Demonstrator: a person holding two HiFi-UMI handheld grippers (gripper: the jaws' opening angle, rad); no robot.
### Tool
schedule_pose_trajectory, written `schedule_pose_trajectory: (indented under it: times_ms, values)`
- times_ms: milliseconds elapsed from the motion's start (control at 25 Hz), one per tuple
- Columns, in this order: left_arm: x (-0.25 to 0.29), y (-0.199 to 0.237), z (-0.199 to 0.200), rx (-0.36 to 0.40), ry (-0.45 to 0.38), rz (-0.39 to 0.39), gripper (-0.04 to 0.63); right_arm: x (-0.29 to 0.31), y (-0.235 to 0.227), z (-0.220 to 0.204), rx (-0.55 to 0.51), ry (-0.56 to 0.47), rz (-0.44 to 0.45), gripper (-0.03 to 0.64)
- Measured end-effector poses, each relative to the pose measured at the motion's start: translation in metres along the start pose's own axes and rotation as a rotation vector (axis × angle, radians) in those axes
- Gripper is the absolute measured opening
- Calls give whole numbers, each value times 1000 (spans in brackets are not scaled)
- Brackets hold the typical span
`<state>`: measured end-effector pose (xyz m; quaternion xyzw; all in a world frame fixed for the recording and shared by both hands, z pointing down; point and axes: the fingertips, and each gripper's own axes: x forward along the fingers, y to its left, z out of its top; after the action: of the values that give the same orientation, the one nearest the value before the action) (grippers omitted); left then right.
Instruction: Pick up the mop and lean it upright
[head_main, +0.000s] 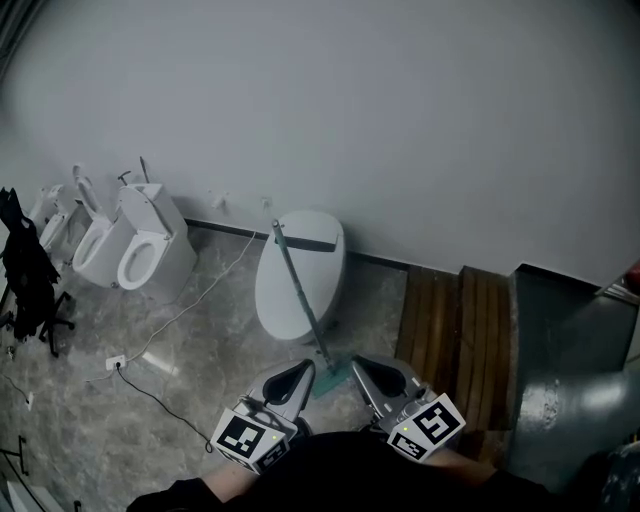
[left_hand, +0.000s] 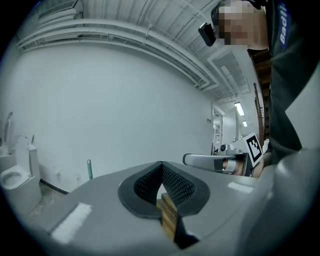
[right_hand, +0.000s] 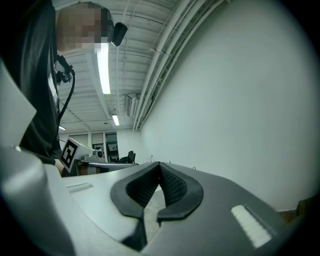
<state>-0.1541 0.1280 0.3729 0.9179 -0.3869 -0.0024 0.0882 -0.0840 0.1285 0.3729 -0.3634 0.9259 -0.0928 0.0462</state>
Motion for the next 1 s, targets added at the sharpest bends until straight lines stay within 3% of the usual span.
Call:
schedule_pose_trajectory:
  times_ms: [440,720,800,1000]
  values:
    - [18,1,-16,-10,41,108,15,-26,-23,0,46,-12,41,5]
    - [33,-15,-26,-22,51,135,15,-49,-40,-1,54,-17,54,5]
    - [37,-17,-30,-22,49,136,56,-56,-46,-2,57,-16,45,5]
    - [45,1,-33,-26,52,167,72,-62,-53,-2,58,-10,29,6]
